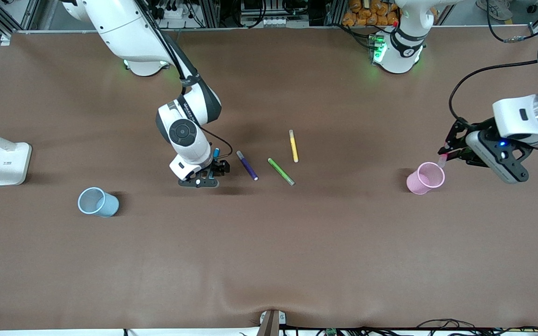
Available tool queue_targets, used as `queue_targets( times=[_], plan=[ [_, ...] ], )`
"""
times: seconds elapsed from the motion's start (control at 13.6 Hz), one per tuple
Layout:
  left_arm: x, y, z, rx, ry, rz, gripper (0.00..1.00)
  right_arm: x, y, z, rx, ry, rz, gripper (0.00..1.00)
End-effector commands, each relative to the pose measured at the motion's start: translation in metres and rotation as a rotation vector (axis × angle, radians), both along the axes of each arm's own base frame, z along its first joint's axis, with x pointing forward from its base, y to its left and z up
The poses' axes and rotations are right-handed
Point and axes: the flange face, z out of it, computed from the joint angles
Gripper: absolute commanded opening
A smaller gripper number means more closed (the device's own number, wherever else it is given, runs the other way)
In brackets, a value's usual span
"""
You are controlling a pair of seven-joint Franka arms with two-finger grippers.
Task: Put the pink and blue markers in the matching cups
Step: 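Lift the blue marker with the right gripper while the left gripper holds the pink marker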
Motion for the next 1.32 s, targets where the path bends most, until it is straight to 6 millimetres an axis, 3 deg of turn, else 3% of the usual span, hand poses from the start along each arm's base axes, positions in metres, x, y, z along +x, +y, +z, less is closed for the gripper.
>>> queue_targets(
  times=[0.0,0.29,0.59,0.66,0.88,0.95,1.25],
  plan=[
    [-0.011,0.023,-0.009,-0.061,-0.027,-0.095,0.0,-0.001,0.0,-0.007,-0.017,-0.003,-0.002,1.0],
    [-0.013,0.057,-0.037,-0.177,-0.068,-0.19,0.0,0.0,0.0,-0.016,-0.01,-0.016,-0.004,1.0],
    [-0.006,0.086,-0.082,-0.299,-0.136,-0.318,0.0,-0.001,-0.001,-0.022,-0.014,-0.01,-0.004,1.0],
    [-0.003,0.091,-0.095,-0.334,-0.148,-0.347,0.0,-0.001,-0.001,-0.022,-0.015,-0.009,-0.004,0.89],
    [0.004,0.104,-0.129,-0.414,-0.184,-0.404,0.0,-0.002,-0.001,-0.02,-0.015,-0.002,-0.01,0.16],
    [0.005,0.105,-0.136,-0.435,-0.199,-0.424,0.0,-0.002,-0.001,-0.019,-0.015,0.002,-0.012,0.01],
    [0.011,0.104,-0.166,-0.514,-0.275,-0.539,0.0,0.001,-0.004,-0.005,-0.017,0.009,-0.017,0.0]
  ],
)
